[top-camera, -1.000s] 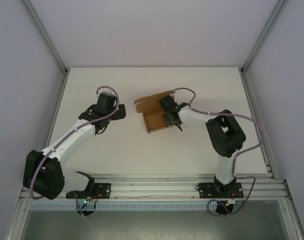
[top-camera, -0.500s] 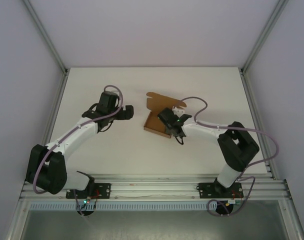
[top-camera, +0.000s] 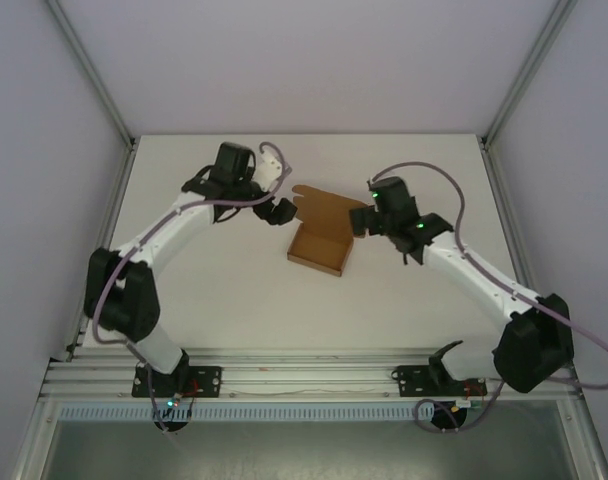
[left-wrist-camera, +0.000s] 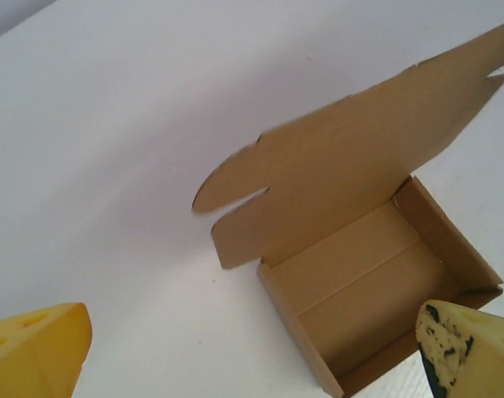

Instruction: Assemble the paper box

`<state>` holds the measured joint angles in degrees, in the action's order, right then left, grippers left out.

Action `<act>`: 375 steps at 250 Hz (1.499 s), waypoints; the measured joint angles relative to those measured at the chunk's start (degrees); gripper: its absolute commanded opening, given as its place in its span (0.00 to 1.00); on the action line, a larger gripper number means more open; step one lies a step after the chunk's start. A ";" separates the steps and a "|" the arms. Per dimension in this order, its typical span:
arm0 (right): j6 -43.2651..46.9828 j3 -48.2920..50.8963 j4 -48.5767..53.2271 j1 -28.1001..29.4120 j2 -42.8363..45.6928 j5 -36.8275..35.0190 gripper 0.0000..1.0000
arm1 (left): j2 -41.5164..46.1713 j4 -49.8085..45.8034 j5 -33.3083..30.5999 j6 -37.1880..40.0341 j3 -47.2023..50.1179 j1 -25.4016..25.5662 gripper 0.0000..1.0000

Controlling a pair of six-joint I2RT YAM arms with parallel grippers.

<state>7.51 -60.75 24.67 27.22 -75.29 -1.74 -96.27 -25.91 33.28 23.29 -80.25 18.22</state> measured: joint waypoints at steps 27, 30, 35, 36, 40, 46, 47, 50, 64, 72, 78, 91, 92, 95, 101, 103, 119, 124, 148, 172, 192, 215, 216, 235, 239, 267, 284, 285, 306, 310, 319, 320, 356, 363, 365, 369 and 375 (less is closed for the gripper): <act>8.68 -3.96 3.19 -4.02 -2.19 8.85 0.93 | -8.83 -9.33 1.77 9.55 -12.44 0.00 1.00; 9.51 -4.48 3.61 -4.20 -2.64 9.49 0.93 | -10.01 -10.49 1.92 10.93 -13.88 0.00 1.00; 10.73 -5.68 4.50 -4.52 -3.54 10.75 0.92 | -11.30 -12.11 2.34 12.44 -15.67 0.00 0.99; 10.91 -5.86 4.61 -4.57 -3.72 10.93 0.92 | -11.56 -12.39 2.36 12.72 -15.98 0.00 1.00; 12.07 -6.62 5.11 -4.68 -4.46 11.76 0.91 | -12.66 -13.57 2.45 14.16 -17.25 0.00 1.00; 13.35 -7.98 6.10 -4.96 -5.70 13.11 0.91 | -14.16 -15.32 2.69 16.09 -18.99 0.00 1.00; 13.66 -8.20 6.23 -4.98 -5.92 13.31 0.91 | -14.38 -15.56 2.73 16.37 -19.21 0.00 1.00; 14.36 -8.76 6.73 -5.05 -6.45 13.81 0.91 | -14.93 -16.31 2.82 17.20 -19.82 0.02 1.00; 17.11 -11.32 8.81 -5.29 -9.33 16.20 0.89 | -17.51 -19.76 2.73 20.61 -22.18 0.07 0.99; 18.45 -12.33 9.79 -5.31 -10.78 17.16 0.87 | -18.69 -21.31 2.58 22.12 -23.26 0.15 0.98; 19.26 -12.94 10.60 -5.33 -11.72 17.79 0.86 | -19.67 -22.60 2.36 23.30 -24.20 0.15 0.96; 21.03 -14.03 12.07 -5.42 -13.73 18.88 0.83 | -21.73 -24.79 2.05 25.09 -26.32 0.33 0.91; 21.07 -14.12 12.20 -5.44 -13.86 18.93 0.83 | -21.86 -24.94 2.03 25.27 -26.47 0.35 0.91; 21.16 -14.29 12.46 -5.44 -14.25 19.06 0.83 | -22.29 -25.29 1.97 25.77 -26.93 0.44 0.90; 21.75 -14.80 13.11 -5.53 -15.15 19.41 0.82 | -23.19 -26.03 1.84 26.38 -27.98 0.52 0.89; 21.79 -14.95 13.29 -5.53 -15.41 19.45 0.82 | -23.58 -26.36 1.75 26.77 -28.50 0.55 0.88; 23.21 -16.44 15.06 -5.84 -17.84 20.02 0.78 | -25.90 -28.48 1.64 28.61 -31.56 0.94 0.84; 23.96 -16.94 15.69 -5.95 -18.60 20.22 0.76 | -26.38 -28.92 1.64 29.00 -32.28 1.09 0.82; 26.03 -19.04 18.40 -6.43 -21.62 20.65 0.63 | -27.76 -30.82 1.62 31.34 -34.25 1.97 0.66; 26.93 -20.06 20.15 -6.54 -23.10 20.68 0.46 | -27.78 -31.76 1.64 33.42 -34.53 2.73 0.43; 27.08 -20.74 20.90 -6.56 -23.69 20.68 0.33 | -27.78 -32.17 1.57 34.42 -35.08 3.28 0.17; 27.28 -21.59 21.62 -6.56 -24.09 20.57 0.23 | -27.78 -32.59 1.16 35.12 -35.54 3.61 0.00; 27.21 -21.64 21.66 -6.58 -24.11 20.57 0.22 | -27.78 -32.61 1.18 35.21 -35.54 3.61 0.00; 27.06 -22.58 22.21 -6.80 -24.46 20.44 0.16 | -27.78 -32.68 1.14 35.15 -35.60 3.72 0.00; 27.23 -22.82 22.32 -6.82 -24.57 20.37 0.14 | -27.78 -32.61 1.09 35.10 -35.60 3.72 0.00; 26.62 -23.76 23.41 -6.80 -24.90 19.76 0.10 | -27.76 -31.91 0.61 32.59 -35.58 3.96 0.00; 25.62 -24.15 23.80 -6.82 -24.98 19.32 0.07 | -27.74 -31.06 0.04 30.03 -35.58 4.20 0.00; 25.51 -24.15 23.80 -6.82 -24.98 19.32 0.07 | -27.74 -31.01 0.00 29.92 -35.58 4.20 0.00; 23.39 -24.33 23.71 -6.80 -24.98 18.36 0.01 | -27.56 -29.03 -1.31 24.92 -35.28 4.57 0.00; 22.82 -24.33 23.61 -6.75 -24.98 18.18 0.01 | -27.41 -28.35 -1.68 23.85 -34.91 4.61 0.00; 21.57 -24.33 23.23 -6.71 -24.98 17.75 0.00 | -26.75 -26.38 -2.58 20.68 -33.59 4.70 0.00; 21.44 -24.33 23.19 -6.69 -24.98 17.70 0.00 | -26.69 -26.21 -2.67 20.39 -33.44 4.72 0.00; 13.29 -24.33 20.59 -6.29 -24.96 16.22 0.01 | -20.79 -17.81 -7.74 5.20 -24.87 6.36 0.00; 11.52 -24.33 19.71 -6.21 -24.96 16.00 0.01 | -19.41 -16.26 -8.85 2.58 -22.99 6.69 0.00; 10.97 -24.33 19.45 -6.16 -24.96 15.87 0.01 | -18.71 -15.45 -9.49 1.25 -22.08 6.93 0.00; 9.90 -24.33 18.82 -6.08 -24.94 15.78 0.01 | -17.84 -14.40 -10.16 -0.15 -20.83 7.08 0.00; 8.13 -24.33 17.88 -5.92 -24.94 15.65 0.01 | -16.20 -12.76 -11.39 -2.62 -18.78 7.48 0.00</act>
<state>15.64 -85.08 42.54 21.30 -100.22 13.91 -112.46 -38.68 21.89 20.67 -99.02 25.69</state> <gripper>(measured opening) 0.069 0.071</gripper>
